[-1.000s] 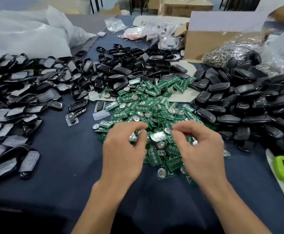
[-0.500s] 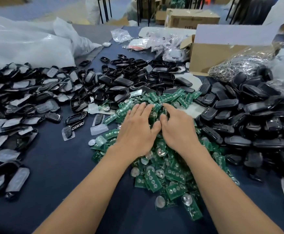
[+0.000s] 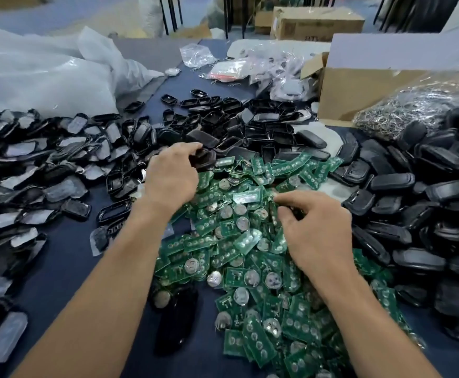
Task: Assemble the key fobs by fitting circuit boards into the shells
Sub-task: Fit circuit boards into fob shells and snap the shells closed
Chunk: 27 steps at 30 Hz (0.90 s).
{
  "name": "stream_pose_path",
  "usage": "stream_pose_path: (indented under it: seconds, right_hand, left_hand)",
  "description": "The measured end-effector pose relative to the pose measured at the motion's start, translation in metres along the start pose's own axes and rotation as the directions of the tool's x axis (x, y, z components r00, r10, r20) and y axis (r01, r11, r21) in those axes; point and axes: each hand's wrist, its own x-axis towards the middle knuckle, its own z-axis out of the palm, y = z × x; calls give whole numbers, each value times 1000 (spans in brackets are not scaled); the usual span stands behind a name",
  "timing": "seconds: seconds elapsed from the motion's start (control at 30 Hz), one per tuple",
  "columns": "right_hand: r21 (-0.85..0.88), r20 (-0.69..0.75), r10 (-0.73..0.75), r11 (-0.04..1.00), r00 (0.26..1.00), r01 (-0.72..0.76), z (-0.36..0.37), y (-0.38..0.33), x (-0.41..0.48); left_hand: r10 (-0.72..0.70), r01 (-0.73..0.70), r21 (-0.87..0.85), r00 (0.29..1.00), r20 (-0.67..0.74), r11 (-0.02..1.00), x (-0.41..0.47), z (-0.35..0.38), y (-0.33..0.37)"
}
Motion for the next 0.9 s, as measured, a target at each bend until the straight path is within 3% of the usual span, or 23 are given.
stream_pose_path:
  seconds: [0.1,0.23,0.3,0.37,0.4,0.47,0.67,0.77,0.9]
  right_hand:
    - [61,-106,-16,998,994,22,-1,-2,-1]
    - [279,-227,38,960,973,28,-2,-1,-4]
    - [400,-216,76,916,973,17,-4,-1,-7]
    - [493,-152,82,870,985,4,-6,-3,-10]
    - [535,-108,80,845,991,-10,-6,-4,-11]
    - [590,-20,60,807,998,-37,-5,-7,-11]
    - [660,97,29,747,995,-86,0,-6,-4]
    - [669,91,46,737,995,-95,1,-4,-3]
    - [710,61,34,701,998,-67,1,-5,-6]
  left_hand:
    - [66,-45,84,962,-266,995,-9,5,1]
    - [-16,-66,-160,886,-463,985,-23,-15,10]
    - [-92,-99,-441,916,-391,892,-37,-22,21]
    - [-91,-47,-694,983,-161,718,-61,-19,37]
    - [-65,-2,-741,996,-61,672,-72,-13,45]
    - [-5,30,-743,999,36,668,-86,2,54]
    - [140,-44,-725,988,73,687,-83,11,53]
    - [123,-14,-767,989,84,641,-83,9,50]
    - [78,-39,-743,997,18,668,-81,10,46]
